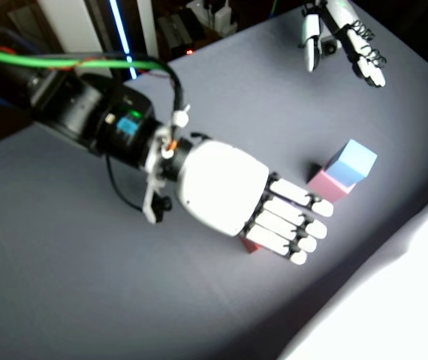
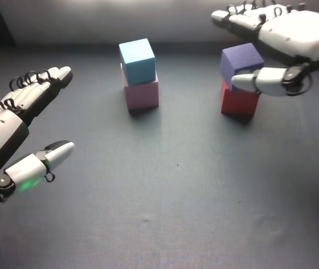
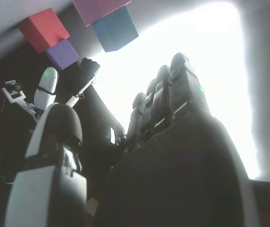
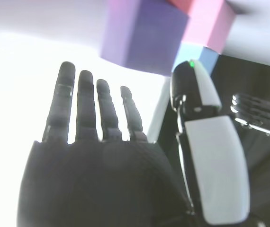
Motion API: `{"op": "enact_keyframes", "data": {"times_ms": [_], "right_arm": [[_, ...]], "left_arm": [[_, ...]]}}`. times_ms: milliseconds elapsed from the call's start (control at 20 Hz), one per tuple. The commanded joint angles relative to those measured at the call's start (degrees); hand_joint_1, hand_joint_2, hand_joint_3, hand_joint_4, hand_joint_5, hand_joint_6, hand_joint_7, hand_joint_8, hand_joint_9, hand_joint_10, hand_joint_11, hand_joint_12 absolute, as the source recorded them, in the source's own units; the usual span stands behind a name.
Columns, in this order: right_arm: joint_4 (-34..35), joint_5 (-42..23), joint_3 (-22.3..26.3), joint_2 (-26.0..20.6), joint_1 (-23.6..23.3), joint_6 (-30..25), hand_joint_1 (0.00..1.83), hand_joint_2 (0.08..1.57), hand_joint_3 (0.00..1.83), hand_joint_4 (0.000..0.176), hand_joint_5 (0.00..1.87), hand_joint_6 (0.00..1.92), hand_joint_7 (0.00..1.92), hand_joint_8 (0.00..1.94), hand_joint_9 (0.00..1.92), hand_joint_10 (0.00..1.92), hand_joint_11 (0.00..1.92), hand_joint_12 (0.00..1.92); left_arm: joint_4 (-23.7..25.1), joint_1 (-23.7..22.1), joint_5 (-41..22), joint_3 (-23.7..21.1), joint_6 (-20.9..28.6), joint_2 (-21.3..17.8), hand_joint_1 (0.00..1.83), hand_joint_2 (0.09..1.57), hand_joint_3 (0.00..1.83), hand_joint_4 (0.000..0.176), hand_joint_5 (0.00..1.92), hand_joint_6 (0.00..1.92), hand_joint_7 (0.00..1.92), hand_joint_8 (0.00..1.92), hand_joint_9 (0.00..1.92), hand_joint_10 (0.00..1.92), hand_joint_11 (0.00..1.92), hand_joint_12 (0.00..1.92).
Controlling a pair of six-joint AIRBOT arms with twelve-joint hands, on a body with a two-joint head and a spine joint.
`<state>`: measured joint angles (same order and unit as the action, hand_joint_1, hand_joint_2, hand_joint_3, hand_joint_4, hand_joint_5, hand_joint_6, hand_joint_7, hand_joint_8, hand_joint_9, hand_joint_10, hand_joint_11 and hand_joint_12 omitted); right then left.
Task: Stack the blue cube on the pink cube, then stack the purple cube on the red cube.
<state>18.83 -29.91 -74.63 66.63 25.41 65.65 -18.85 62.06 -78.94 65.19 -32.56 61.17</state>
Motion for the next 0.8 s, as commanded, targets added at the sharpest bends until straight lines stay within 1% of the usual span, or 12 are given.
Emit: {"op": "enact_keyframes", "data": {"times_ms": [0,100,200,250,300,400,450,500,550,600,700,750], "right_arm": [[0.0,-10.3,1.1,-1.9,0.6,0.0,0.59,1.24,0.0,0.09,0.0,0.0,0.0,0.0,0.0,0.0,0.0,0.86],[-0.1,-14.7,4.6,-4.8,3.4,0.0,0.58,1.23,0.0,0.13,0.0,0.0,0.0,0.0,0.01,0.01,0.0,1.25],[-0.6,-20.5,9.0,-7.6,7.1,0.0,0.5,1.23,0.0,0.156,0.0,0.0,0.0,0.0,0.0,0.0,0.0,1.25],[-0.7,-24.8,11.8,-9.3,9.7,0.0,0.45,1.21,0.0,0.14,0.0,0.0,0.0,0.0,0.0,0.0,0.0,0.96],[-0.8,-28.2,13.9,-10.9,11.9,0.0,0.43,1.22,0.0,0.168,0.0,0.0,0.0,0.0,0.0,0.0,0.0,0.19],[-0.9,-36.0,18.1,-14.6,17.3,-0.1,0.41,1.28,0.02,0.142,0.0,0.0,0.0,0.0,0.0,0.0,0.0,0.01],[-0.9,-39.7,20.0,-16.0,19.7,-0.1,0.34,1.27,0.02,0.144,0.0,0.0,0.0,0.0,0.0,0.0,0.0,0.0],[-0.9,-43.7,21.7,-17.3,22.0,-0.1,0.3,1.28,0.02,0.157,0.0,0.0,0.0,0.0,0.0,0.0,0.0,0.0],[-0.9,-47.9,23.6,-19.0,24.5,-0.1,0.26,1.27,0.01,0.151,0.0,0.0,0.0,0.0,0.0,0.0,0.0,0.0],[-0.9,-50.2,24.5,-19.9,25.5,-0.1,0.25,1.26,0.01,0.129,0.0,0.0,0.0,0.0,0.0,0.0,0.0,0.0],[-1.2,-55.0,26.2,-22.1,27.3,-0.1,0.23,1.27,0.01,0.11,0.0,0.0,0.0,0.0,0.0,0.0,0.0,0.0],[-1.7,-56.8,26.9,-23.0,27.9,-0.1,0.23,1.28,0.02,0.093,0.0,0.0,0.0,0.0,0.0,0.0,0.0,0.0]], "left_arm": [[0.1,-0.1,-8.1,-0.2,0.3,-0.6,0.77,1.36,0.0,0.052,0.01,0.0,0.0,0.0,0.0,0.0,0.0,0.0],[-0.2,0.4,-9.2,-0.7,0.3,-0.9,0.72,1.35,0.0,0.082,0.01,0.0,0.0,0.0,0.0,0.0,0.0,0.0],[-0.5,1.1,-10.7,-1.4,0.2,-1.3,0.7,1.34,0.0,0.088,0.0,0.0,0.0,0.0,0.0,0.0,0.0,0.0],[-0.6,1.5,-11.6,-1.9,0.1,-1.7,0.66,1.34,0.0,0.091,0.0,0.0,0.0,0.0,0.0,0.0,0.0,0.0],[-0.6,1.6,-12.2,-2.1,0.0,-1.9,0.62,1.33,0.0,0.095,0.0,0.0,0.0,0.0,0.0,0.0,0.0,0.0],[-0.6,1.8,-13.5,-2.6,-0.1,-2.3,0.58,1.33,0.0,0.088,0.0,0.0,0.0,0.0,0.0,0.0,0.0,0.0],[-0.6,1.9,-14.2,-2.8,-0.2,-2.5,0.54,1.35,0.0,0.063,0.0,0.0,0.0,0.0,0.0,0.0,0.0,0.0],[-0.6,2.1,-15.3,-3.3,-0.6,-2.9,0.49,1.36,0.01,0.056,0.0,0.0,0.0,0.0,0.0,0.0,0.0,0.0],[-0.6,2.4,-16.9,-4.1,-1.3,-3.7,0.46,1.36,0.01,0.059,0.0,0.0,0.0,0.0,0.0,0.0,0.0,0.0],[-0.6,2.6,-18.0,-4.5,-1.7,-4.3,0.46,1.35,0.0,0.068,0.0,0.0,0.0,0.0,0.0,0.0,0.0,0.0],[-0.4,2.8,-20.2,-5.5,-2.8,-6.1,0.55,1.36,0.0,0.036,0.0,0.0,0.0,0.0,0.0,0.0,0.0,0.0],[0.5,2.4,-20.2,-5.7,-3.8,-6.9,0.66,1.38,0.01,0.057,0.0,0.0,0.0,0.0,0.0,0.0,0.0,0.0]]}}
